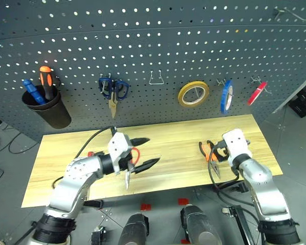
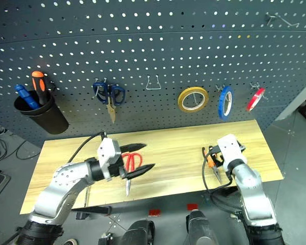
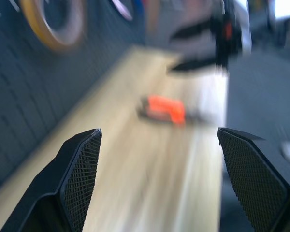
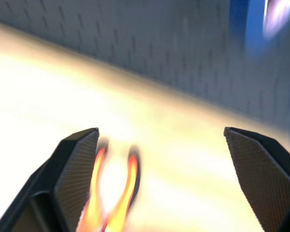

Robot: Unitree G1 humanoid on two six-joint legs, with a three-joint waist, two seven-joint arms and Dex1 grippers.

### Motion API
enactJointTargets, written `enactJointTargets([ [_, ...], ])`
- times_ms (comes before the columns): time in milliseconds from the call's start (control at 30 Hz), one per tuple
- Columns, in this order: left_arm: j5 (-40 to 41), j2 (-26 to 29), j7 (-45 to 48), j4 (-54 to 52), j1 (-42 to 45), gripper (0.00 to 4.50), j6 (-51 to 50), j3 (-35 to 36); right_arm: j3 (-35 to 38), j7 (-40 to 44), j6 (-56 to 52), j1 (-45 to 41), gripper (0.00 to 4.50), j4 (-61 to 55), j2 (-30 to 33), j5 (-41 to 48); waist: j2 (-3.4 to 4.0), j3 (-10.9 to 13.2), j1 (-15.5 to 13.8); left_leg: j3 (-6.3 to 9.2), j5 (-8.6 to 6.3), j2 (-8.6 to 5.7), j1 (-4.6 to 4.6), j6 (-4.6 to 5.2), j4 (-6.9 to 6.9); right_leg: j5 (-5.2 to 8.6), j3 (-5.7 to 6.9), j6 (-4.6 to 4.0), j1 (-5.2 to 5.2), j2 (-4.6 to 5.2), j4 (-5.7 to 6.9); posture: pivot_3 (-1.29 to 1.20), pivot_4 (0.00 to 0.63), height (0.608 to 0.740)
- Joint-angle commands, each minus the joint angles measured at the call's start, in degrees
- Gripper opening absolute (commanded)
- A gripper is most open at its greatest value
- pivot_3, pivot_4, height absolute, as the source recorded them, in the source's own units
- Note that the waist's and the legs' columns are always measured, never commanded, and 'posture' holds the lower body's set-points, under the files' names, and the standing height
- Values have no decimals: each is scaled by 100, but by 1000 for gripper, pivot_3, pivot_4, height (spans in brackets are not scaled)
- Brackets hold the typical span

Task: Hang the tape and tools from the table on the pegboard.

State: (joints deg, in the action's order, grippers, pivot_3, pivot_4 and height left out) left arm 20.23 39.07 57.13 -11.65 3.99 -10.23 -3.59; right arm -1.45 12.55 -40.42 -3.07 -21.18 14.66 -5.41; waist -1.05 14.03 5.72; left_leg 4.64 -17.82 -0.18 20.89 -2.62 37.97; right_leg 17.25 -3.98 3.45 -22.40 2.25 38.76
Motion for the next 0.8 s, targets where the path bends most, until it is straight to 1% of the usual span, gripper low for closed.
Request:
enactJointTargets([
  [33,-214,423,634,380,-171,4071,551,43,-36,-227,-932,-109,4419,-382,-315,59,2,1,2,1,0,-1,3,0,-1,3,0,-5,-7,0,5,-113,224,740],
  [100,-268,621,890,518,-301,4071,667,-10,-94,-380,-1464,-297,4419,-198,-423,-75,2,1,-4,-1,0,-9,17,0,-1,4,1,-8,-23,9,6,-112,223,740],
  [200,-394,690,1007,636,-413,4071,883,-38,-174,-436,-1652,-588,4419,225,-503,-47,1,1,-8,-1,1,-18,35,-1,5,4,4,-7,-35,26,5,-111,224,740],
  [267,-406,667,998,611,-446,4071,906,-37,-198,-483,-1636,-813,4419,536,-520,-36,0,1,-15,0,1,-19,42,-1,5,4,10,-7,-45,39,8,-106,223,740],
  [367,-416,644,976,532,-489,4071,885,-44,-251,-504,-1530,-1028,4419,975,-468,-50,1,0,-10,5,5,-15,93,-6,10,2,16,-7,-99,39,24,-98,220,740],
  [400,-423,635,963,515,-498,4071,882,-52,-275,-516,-1435,-1087,4419,1173,-444,-69,1,0,-7,5,5,-13,97,-7,10,2,18,-8,-102,38,24,-96,219,740],
  [633,-471,562,917,474,-475,4071,870,-79,-290,-568,-867,-1383,4419,2193,-391,-66,1,-1,54,0,6,-16,101,-6,11,2,18,-7,-106,37,25,-89,212,740],
  [800,-494,515,883,421,-461,4071,844,-108,-298,-311,-781,-1689,4419,2872,-362,84,1,-2,76,-2,7,-16,100,-5,13,1,18,-7,-106,34,27,-87,211,740],
])
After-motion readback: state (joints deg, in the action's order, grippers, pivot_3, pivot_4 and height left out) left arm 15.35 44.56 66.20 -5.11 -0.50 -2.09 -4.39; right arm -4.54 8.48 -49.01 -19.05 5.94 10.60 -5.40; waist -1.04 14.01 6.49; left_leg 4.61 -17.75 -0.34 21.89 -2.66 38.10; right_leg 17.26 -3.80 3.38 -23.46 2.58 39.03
